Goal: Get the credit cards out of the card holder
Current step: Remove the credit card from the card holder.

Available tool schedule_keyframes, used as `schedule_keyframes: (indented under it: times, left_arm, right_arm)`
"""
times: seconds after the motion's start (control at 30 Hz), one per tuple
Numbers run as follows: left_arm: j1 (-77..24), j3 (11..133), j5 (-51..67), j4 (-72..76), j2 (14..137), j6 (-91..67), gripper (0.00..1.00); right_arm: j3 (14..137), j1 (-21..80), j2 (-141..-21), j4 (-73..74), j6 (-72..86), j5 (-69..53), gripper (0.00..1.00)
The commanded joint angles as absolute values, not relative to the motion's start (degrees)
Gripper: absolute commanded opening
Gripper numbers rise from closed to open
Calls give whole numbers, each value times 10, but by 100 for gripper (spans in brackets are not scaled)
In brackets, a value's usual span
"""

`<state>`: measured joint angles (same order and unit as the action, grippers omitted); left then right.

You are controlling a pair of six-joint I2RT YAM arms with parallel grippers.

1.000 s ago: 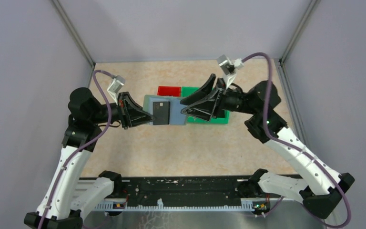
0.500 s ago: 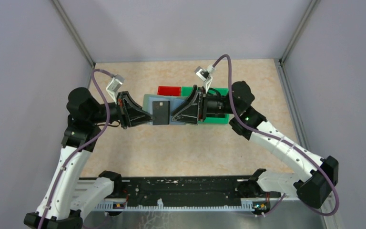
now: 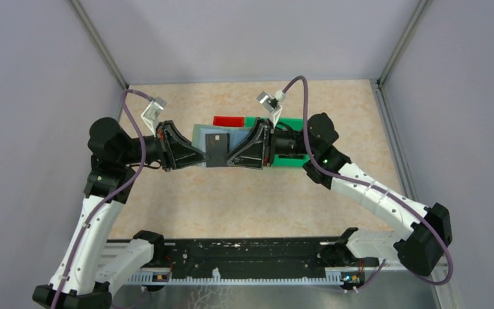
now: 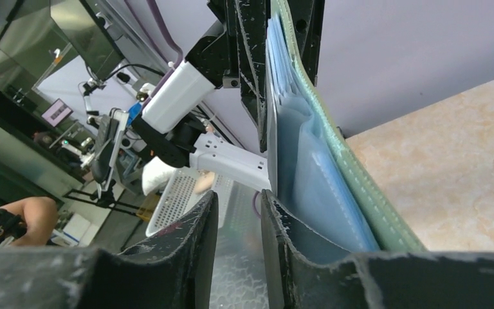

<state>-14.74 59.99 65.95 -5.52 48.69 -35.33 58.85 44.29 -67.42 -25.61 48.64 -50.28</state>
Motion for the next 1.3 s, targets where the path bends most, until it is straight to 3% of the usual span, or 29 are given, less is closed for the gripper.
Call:
schedule_keyframes:
  times: [0.0, 0.23, 0.4, 0.6, 0.97, 1.27]
  left_arm:
    - [-147, 610, 672, -18, 486, -376, 0]
    - [-147, 614, 676, -15, 488, -379, 0]
    - [-147, 614, 677, -18, 485, -376, 0]
    - [-147, 619, 679, -18, 486, -377, 0]
    - [-147, 627, 687, -25, 481, -377, 0]
    - [-147, 624, 673, -46, 483, -356, 0]
  right_arm:
    - [582, 454, -687, -356, 519, -496, 27]
    - [576, 452, -694, -379, 537, -493, 20]
    - [591, 432, -661, -270, 483, -475, 34]
    - [599, 429, -641, -204, 440, -471, 40]
    - [629, 429, -646, -168, 412, -475, 45]
    - [644, 452, -694, -266, 467, -479, 41]
